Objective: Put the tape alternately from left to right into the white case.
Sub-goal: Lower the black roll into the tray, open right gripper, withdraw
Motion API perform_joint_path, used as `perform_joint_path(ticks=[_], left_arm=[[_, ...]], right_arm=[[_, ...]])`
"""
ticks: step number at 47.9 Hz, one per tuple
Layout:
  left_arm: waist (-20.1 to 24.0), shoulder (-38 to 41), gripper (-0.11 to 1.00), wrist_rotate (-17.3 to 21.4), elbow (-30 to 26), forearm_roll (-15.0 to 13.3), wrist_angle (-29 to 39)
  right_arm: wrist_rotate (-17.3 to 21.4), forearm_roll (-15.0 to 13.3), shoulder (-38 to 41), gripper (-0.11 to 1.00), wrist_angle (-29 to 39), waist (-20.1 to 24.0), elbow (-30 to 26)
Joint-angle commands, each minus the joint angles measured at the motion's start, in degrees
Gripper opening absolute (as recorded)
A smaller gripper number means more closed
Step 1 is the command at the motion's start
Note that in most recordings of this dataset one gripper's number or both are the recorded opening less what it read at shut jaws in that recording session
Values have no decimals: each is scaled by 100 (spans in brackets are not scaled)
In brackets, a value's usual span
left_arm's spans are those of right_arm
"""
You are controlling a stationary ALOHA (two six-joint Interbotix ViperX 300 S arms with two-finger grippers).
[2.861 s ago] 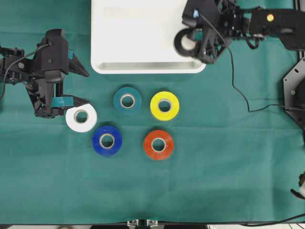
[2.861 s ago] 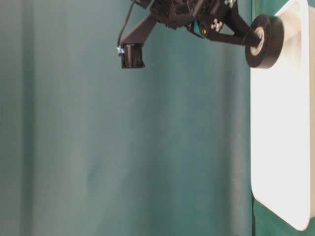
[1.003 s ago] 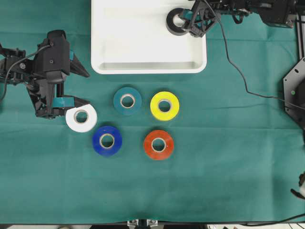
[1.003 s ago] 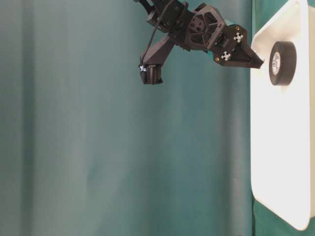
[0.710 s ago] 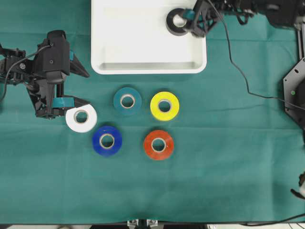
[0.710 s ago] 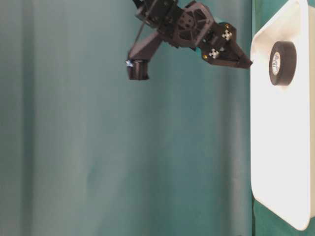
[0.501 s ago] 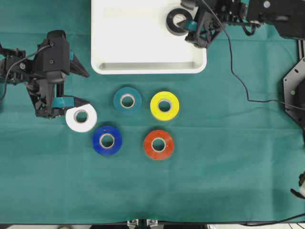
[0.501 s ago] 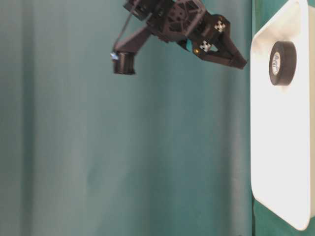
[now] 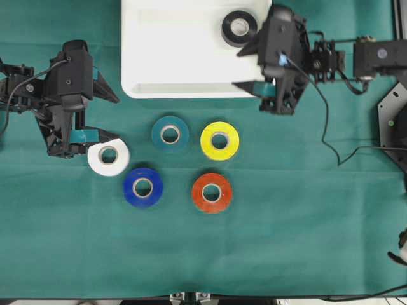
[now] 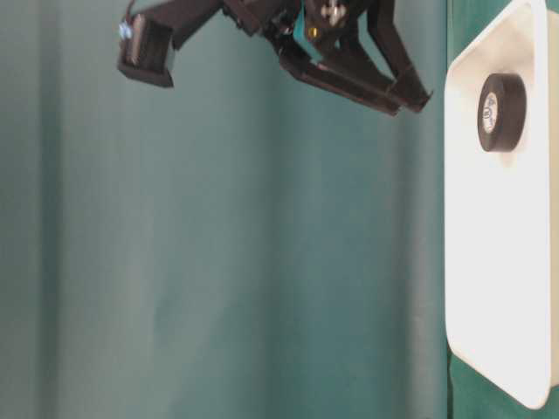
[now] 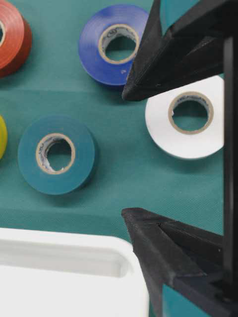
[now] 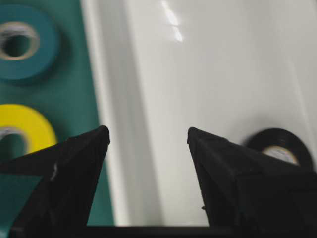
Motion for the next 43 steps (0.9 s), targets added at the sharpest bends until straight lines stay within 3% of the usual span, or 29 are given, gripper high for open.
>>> perform_joint_path(ticks=[1,19,28,43], left_arm=[[-18,-35,54,-9,-53,-9,-44],[-18,-35,55,-18,-44,-9,-53],[-26,-35,55,-18,-18,-9,-53],[-88,-35,55,-18,-18,-9,-88]], right_arm=[[9,26,-132,72,-185,193,26],[246,26,-132,72,-492,984,369],[492,26,-132,72,-492,1143,466],[510,26,-79,72,-492,1222,527]])
